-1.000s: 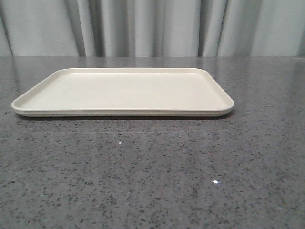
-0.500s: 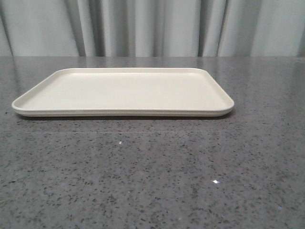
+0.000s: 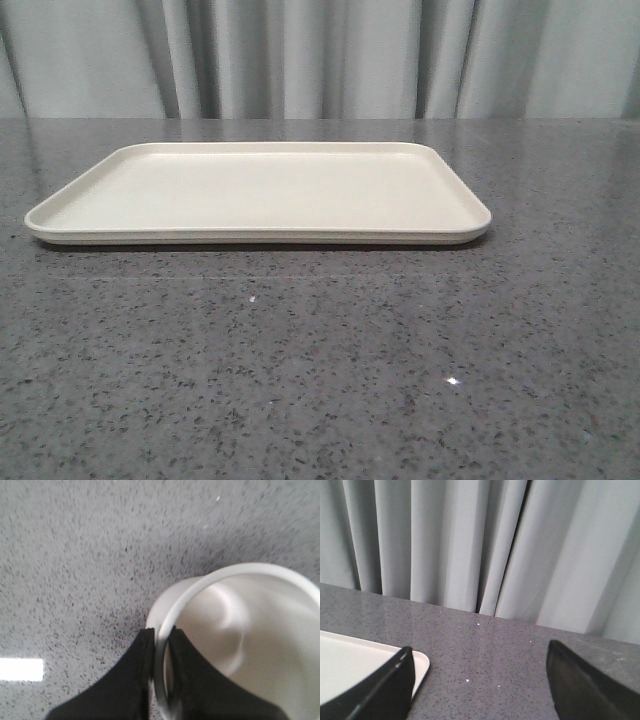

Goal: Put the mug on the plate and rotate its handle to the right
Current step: 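Lift the white mug with the left gripper and carry it over the tray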

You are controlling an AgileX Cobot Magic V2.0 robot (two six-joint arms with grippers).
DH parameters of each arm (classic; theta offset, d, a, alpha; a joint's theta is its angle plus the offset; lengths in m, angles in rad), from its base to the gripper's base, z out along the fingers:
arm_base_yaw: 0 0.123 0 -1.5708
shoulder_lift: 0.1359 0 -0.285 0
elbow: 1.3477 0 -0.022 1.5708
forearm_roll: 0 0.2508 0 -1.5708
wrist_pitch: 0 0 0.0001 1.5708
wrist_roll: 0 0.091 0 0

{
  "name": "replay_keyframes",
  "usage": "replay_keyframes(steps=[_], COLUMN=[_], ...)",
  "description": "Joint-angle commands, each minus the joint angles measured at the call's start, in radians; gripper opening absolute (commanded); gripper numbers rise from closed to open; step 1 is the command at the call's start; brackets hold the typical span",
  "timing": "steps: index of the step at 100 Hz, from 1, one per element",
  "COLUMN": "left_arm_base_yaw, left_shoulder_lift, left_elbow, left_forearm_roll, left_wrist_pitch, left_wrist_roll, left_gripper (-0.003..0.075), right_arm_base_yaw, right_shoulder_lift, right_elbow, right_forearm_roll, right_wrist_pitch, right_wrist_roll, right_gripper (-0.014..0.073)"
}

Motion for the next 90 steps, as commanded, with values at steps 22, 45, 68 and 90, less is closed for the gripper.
replay_keyframes(steps=[22,45,68,90], left_arm_base_yaw=[-0.006,-0.006,-0.006,-0.006], left_shoulder_lift=[-0.037,-0.029,0.041,0.159], left_elbow=[-0.171,-0.273,-0.436,-0.586], left_forearm_roll=[-0.058,-0.151,-0.279,-0.353], left_wrist_pitch=[0.036,0.031,0.032,0.035], left_wrist_roll=[0.072,0.123,0.199,0.225], left_gripper=[-0.002,-0.002,-0.002,-0.002], right_arm_base_yaw=[-0.005,-0.005,-0.005,-0.005], right_shoulder_lift=[0.009,0.009,0.009,0.009], right_elbow=[-0.032,-0.032,-0.032,-0.032], right_forearm_roll=[-0.005,-0.005,-0.005,-0.005], right_wrist_pitch=[-0.07,-0.065,-0.065,-0.064], right_wrist_roll=[-0.01,-0.01,-0.01,-0.01], right_gripper=[0.055,0.055,0.055,0.055])
